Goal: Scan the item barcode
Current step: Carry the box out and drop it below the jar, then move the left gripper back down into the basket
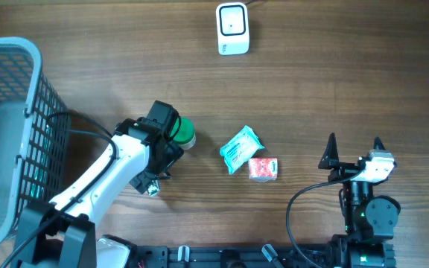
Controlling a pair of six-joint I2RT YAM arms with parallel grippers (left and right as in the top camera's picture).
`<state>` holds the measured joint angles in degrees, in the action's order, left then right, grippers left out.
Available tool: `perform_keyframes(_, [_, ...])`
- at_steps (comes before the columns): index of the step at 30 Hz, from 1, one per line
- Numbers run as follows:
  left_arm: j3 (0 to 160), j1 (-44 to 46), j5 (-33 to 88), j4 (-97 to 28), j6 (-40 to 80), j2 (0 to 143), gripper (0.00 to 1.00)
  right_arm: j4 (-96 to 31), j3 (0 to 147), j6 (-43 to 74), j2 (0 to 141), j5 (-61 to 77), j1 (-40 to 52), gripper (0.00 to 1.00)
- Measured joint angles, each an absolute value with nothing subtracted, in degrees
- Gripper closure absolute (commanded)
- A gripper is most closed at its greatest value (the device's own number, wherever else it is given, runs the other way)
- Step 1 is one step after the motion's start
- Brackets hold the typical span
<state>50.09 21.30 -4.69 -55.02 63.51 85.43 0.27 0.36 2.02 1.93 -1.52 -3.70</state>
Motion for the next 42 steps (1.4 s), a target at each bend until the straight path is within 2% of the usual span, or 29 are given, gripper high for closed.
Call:
perform_keyframes(9, [56.21, 21.3, -4.69, -59.42, 63.46, 74.22, 0.0, 0.25, 0.34, 2.04, 1.93, -1.52, -3.7, 0.0])
perform_keyframes(16, [60.07, 21.3, -5.5, -47.07, 62.74, 68.1, 0.0, 0.25, 0.36, 2.04, 1.93, -1.54, -3.7, 0.0])
perform_keyframes(22, [65.21, 19.4, -12.6, -44.42, 57.82, 68.47, 0.0, 0.25, 0.36, 2.04, 1.93, -1.52, -3.7, 0.0])
perform_keyframes(26, [74.06, 12.05, -16.95, -44.38, 54.13, 68.45, 0.0, 0.25, 0.36, 2.04, 1.93, -1.54, -3.7, 0.0])
perform_keyframes(36, [91.85, -13.72, -19.4, -53.39, 51.05, 68.34, 0.0, 0.25, 0.36, 2.04, 1.93, -1.54, -3.7, 0.0])
perform_keyframes(39, [92.92, -22.76, -16.91, -55.7, 50.87, 68.36, 0.0, 0.25, 0.36, 2.04, 1.93, -1.52, -3.7, 0.0])
perform_keyframes(42, [93.19, -31.97, -9.52, -60.42, 52.82, 70.35, 0.0, 0.25, 0.36, 2.04, 1.93, -1.52, -3.7, 0.0])
